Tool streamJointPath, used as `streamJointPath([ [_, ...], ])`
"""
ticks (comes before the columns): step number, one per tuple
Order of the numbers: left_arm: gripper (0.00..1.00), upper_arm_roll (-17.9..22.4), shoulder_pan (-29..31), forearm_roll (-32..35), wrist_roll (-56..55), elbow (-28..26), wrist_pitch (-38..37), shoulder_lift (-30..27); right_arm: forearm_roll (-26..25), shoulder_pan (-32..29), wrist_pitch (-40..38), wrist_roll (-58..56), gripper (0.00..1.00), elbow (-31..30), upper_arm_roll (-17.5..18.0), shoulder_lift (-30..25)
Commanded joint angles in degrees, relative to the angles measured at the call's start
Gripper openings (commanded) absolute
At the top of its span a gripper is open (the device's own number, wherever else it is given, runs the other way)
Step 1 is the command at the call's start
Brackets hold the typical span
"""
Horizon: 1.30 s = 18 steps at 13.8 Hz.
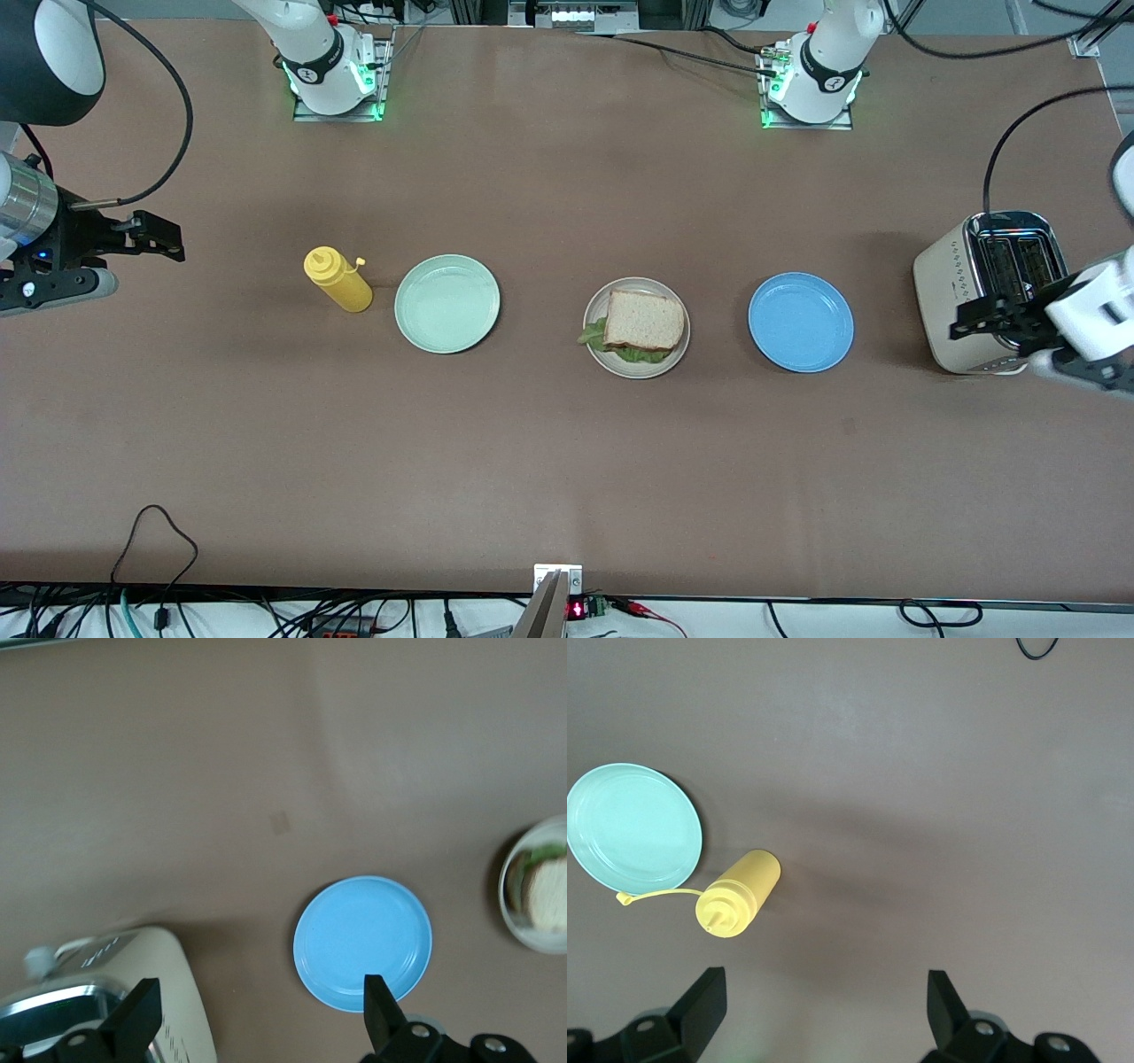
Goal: Make sandwich in beige plate with both arms
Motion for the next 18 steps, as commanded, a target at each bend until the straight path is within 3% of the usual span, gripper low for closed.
streamJointPath([
  [1, 1.00, 0.8, -0.8, 2.2, -8.7, -2.9, -4.5, -7.2, -0.7, -0.1, -0.3, -0.2, 1.00, 0.1, 0.1, -0.4],
  [5, 1.00, 0.0, -0.9, 5.0, -10.4, -5.4, -9.3, -12.4, -0.4, -0.1, -0.3, -0.1, 1.00, 0.1, 0.2, -0.4],
  [10, 1.00, -1.9, -0.9, 5.6, -13.5, -16.7, -3.5, -20.4, -0.3, -0.1, -0.3, -0.1, 1.00, 0.1, 0.2, -0.4],
  [18, 1.00, -2.1, -0.9, 5.6, -14.4, -16.8, -9.3, -22.3, -0.2, -0.1, -0.4, -0.1, 1.00, 0.1, 0.2, -0.4],
])
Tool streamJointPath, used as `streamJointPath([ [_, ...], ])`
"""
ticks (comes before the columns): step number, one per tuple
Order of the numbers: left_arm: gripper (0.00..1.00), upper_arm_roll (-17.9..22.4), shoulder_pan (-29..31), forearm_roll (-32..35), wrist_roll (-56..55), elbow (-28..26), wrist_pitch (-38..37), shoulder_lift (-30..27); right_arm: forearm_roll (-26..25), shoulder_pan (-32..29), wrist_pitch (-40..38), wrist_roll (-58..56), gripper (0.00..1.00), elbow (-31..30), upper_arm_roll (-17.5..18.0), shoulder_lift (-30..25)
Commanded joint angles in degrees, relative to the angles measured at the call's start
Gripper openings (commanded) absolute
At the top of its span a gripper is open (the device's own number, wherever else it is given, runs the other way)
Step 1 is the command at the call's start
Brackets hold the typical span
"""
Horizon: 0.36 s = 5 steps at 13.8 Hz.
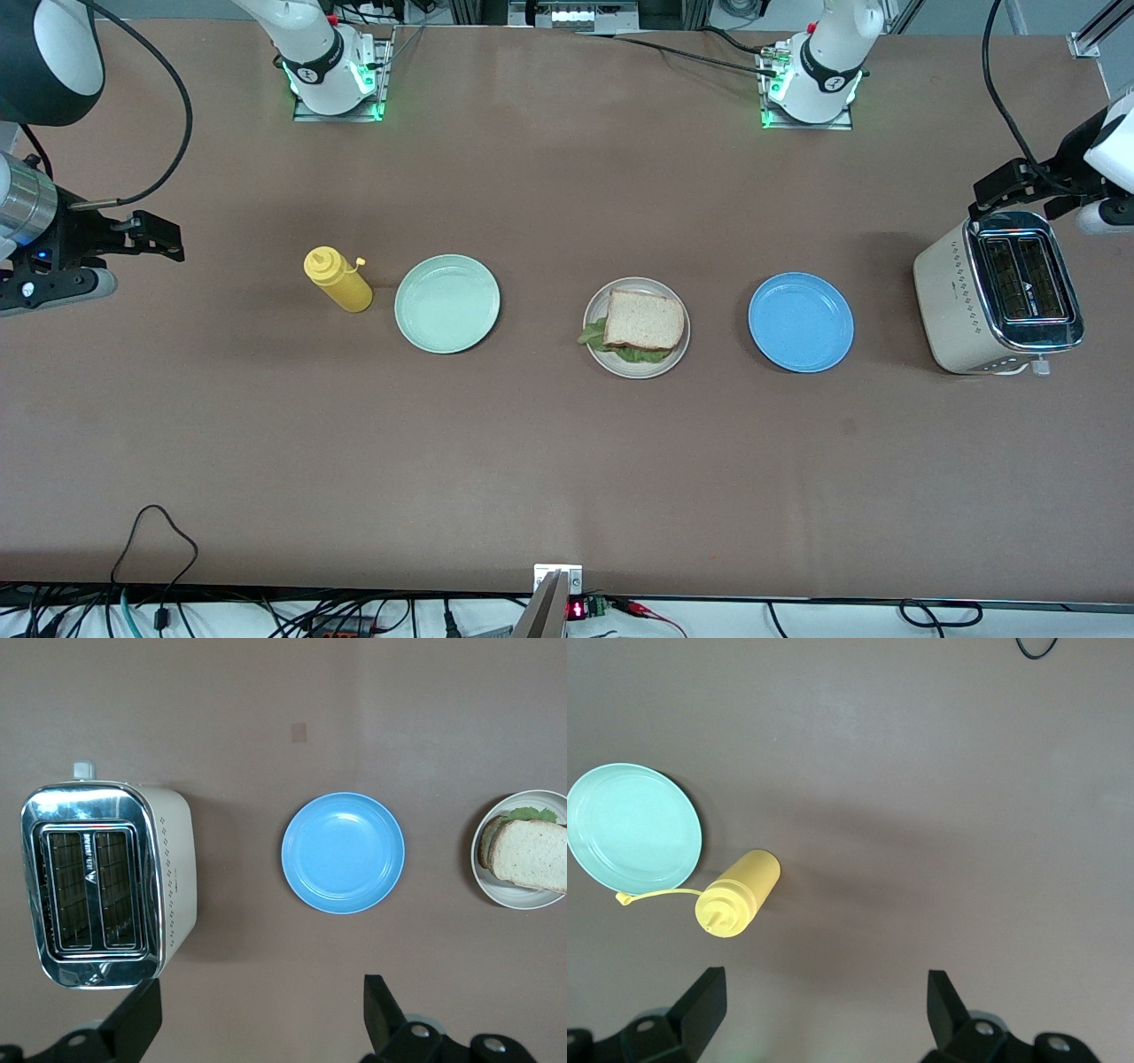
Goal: Make sandwich in beige plate with both arms
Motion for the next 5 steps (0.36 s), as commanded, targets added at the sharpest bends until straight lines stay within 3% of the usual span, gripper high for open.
streamJointPath([
  [1, 1.00, -0.3, -0.1, 1.6, -1.1, -1.3, -1.1, -1.8, -0.2, -0.1, -0.4, -0.2, 1.00, 0.1, 0.2, -0.4],
  [5, 1.00, -0.3, -0.1, 1.6, -1.0, -1.3, -1.9, -1.8, -0.2, -0.1, -0.4, -0.4, 1.00, 0.1, 0.2, -0.4],
])
